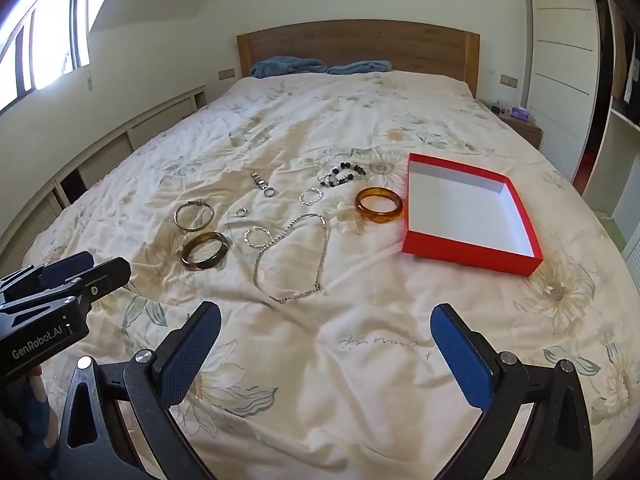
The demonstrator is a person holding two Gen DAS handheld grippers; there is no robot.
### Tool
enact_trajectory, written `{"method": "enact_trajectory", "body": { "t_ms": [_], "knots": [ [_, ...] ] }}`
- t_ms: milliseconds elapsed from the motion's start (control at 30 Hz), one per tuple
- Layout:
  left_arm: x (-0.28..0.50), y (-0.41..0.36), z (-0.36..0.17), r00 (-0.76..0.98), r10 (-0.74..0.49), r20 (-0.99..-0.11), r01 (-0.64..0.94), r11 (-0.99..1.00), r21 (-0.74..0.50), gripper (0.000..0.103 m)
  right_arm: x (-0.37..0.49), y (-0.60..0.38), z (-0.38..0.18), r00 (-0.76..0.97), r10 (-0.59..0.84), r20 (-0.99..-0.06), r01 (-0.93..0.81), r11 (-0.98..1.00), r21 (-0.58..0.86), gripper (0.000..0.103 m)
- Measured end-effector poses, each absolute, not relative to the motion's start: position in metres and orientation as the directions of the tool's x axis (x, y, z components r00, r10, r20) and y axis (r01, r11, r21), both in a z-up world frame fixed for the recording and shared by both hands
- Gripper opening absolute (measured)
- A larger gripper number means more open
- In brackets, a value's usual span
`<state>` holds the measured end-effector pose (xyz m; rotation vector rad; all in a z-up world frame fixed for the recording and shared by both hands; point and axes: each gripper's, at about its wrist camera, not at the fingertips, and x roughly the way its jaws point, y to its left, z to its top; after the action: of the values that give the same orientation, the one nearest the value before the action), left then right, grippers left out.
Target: Organize jewelry
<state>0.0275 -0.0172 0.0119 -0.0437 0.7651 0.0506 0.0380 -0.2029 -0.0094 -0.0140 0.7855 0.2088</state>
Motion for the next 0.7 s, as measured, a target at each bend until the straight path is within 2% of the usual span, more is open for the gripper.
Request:
{"method": "enact_trajectory", "body": {
  "t_ms": [700],
  "knots": [
    [0.0219, -0.0206, 0.0216, 0.735, 0.053, -0.676, -0.053, 0.998, 0.02, 0.058, 0.0372, -0.2019, -0.0063, 0.683, 0.166, -0.711, -0.188, 0.981, 0.048, 0.103]
  ]
}}
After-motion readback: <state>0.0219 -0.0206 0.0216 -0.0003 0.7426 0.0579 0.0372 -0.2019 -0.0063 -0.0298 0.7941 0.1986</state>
